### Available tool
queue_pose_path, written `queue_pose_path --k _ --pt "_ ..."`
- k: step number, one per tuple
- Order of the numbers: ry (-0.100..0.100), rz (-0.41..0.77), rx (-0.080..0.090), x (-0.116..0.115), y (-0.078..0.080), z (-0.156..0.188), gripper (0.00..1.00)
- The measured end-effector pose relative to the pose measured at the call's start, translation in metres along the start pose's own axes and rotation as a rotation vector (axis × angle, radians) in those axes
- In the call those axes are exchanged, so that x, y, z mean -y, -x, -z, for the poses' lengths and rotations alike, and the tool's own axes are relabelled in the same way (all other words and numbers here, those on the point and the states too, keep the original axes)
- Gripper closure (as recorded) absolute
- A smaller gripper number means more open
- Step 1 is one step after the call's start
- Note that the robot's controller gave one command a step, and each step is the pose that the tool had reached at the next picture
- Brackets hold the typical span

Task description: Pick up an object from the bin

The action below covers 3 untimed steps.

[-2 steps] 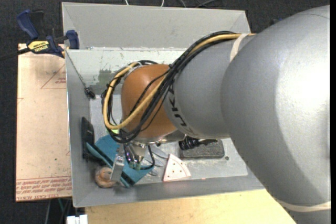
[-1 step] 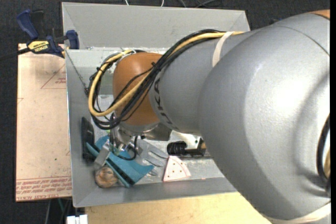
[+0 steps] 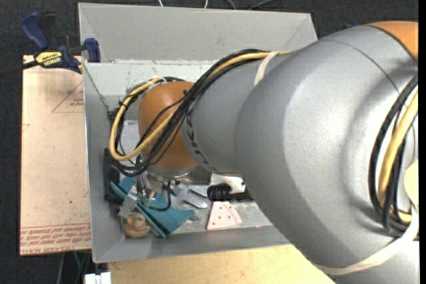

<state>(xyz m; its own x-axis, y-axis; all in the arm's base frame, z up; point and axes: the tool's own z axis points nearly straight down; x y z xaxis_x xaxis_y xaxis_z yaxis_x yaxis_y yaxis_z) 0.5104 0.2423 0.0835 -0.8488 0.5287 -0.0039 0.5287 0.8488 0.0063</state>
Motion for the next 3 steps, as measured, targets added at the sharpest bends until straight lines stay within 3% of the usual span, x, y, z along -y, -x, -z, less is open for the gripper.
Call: queue_pose_path --k 1,3 --pt "0.008 -0.332 0.012 -0.0025 -0.0048 -0.0073 1.00" --pt "0.005 -0.333 0.011 -0.0014 -0.0045 -0.0060 1.00"
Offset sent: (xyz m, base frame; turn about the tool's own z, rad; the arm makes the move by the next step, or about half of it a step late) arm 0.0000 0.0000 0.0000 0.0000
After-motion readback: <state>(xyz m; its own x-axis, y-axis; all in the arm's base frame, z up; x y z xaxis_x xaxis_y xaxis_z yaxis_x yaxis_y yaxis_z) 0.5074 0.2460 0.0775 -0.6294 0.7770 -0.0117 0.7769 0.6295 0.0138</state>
